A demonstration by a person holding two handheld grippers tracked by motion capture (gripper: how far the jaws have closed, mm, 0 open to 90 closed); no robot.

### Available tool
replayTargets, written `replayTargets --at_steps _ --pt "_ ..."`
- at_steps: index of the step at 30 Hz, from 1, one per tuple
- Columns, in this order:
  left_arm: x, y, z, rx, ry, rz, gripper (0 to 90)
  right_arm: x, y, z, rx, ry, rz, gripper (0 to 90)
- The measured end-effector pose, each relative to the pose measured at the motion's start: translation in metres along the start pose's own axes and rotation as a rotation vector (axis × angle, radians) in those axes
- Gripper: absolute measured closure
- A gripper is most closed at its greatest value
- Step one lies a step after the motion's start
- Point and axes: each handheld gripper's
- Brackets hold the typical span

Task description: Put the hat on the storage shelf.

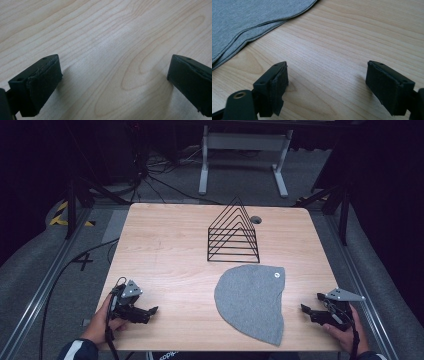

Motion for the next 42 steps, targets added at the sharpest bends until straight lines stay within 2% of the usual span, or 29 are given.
replayTargets --at_steps 2,6,9,12,13,16,17,19,20,22,25,26,29,31,35,37,39,40,41,42 --pt "-0.001 0.000 0.002 -0.013 0.015 -0.003 0.0 0.000 0.000 0.000 0.000 0.000 -0.001 18.3" --pt "0.000 0.003 0.005 -0.010 0.016 -0.017 0.0 0.000 0.000 0.000 -0.001 0.000 -0.001 18.8" --pt "0.004 0.005 0.012 -0.037 0.051 -0.036 0.1 0.002 -0.001 0.002 -0.014 -0.016 0.007 21.4" --pt "0.008 0.010 0.018 -0.025 0.104 -0.070 0.3 0.002 -0.003 0.005 -0.042 -0.033 0.014 29.2" --pt "0.010 0.011 0.021 -0.033 0.128 -0.083 0.3 0.001 -0.003 0.007 -0.044 -0.045 0.035 29.4" --pt "0.013 0.017 0.028 -0.020 0.175 -0.120 1.3 -0.008 -0.001 0.015 -0.017 -0.109 0.079 41.2" --pt "0.015 0.018 0.030 -0.007 0.175 -0.122 3.5 -0.014 -0.002 0.020 -0.004 -0.143 0.089 45.0" --pt "0.022 0.020 0.035 0.023 0.180 -0.129 14.3 -0.027 -0.004 0.031 0.021 -0.199 0.113 53.6" --pt "0.025 0.022 0.037 0.021 0.186 -0.131 17.8 -0.039 -0.003 0.038 0.034 -0.246 0.143 61.3" --pt "0.034 0.026 0.043 0.029 0.205 -0.142 19.3 -0.056 0.002 0.044 0.010 -0.313 0.183 69.5" --pt "0.052 0.030 0.054 0.050 0.267 -0.148 26.1 -0.076 0.014 0.049 -0.043 -0.395 0.230 79.5" --pt "0.058 0.031 0.057 0.059 0.283 -0.161 29.0 -0.081 0.016 0.050 -0.057 -0.415 0.242 81.2" --pt "0.076 0.037 0.069 0.078 0.308 -0.203 29.4 -0.091 0.022 0.054 -0.070 -0.444 0.261 87.2" --pt "0.087 0.040 0.077 0.083 0.332 -0.224 29.4 -0.098 0.028 0.056 -0.085 -0.459 0.282 89.0" --pt "0.107 0.045 0.090 0.102 0.367 -0.274 29.4 -0.115 0.033 0.060 -0.074 -0.473 0.316 88.6" --pt "0.119 0.047 0.095 0.101 0.390 -0.301 29.6 -0.123 0.036 0.061 -0.067 -0.464 0.335 83.9" --pt "0.130 0.047 0.098 0.092 0.419 -0.324 29.6 -0.133 0.038 0.063 -0.065 -0.464 0.331 79.9" --pt "0.130 0.047 0.098 0.092 0.419 -0.324 29.5 -0.138 0.038 0.064 -0.067 -0.471 0.327 78.7" --pt "0.140 0.048 0.101 0.098 0.436 -0.329 29.4 -0.143 0.038 0.065 -0.070 -0.471 0.322 75.9" --pt "0.140 0.048 0.101 0.098 0.436 -0.329 29.4 -0.145 0.039 0.066 -0.070 -0.478 0.315 71.8"
Point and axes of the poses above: each handheld gripper's, and its own axes: y roughly forward along the jaws, z roughly out of its top, x roughly to its right, and after that the axes turned 7 degrees about -x, right-handed
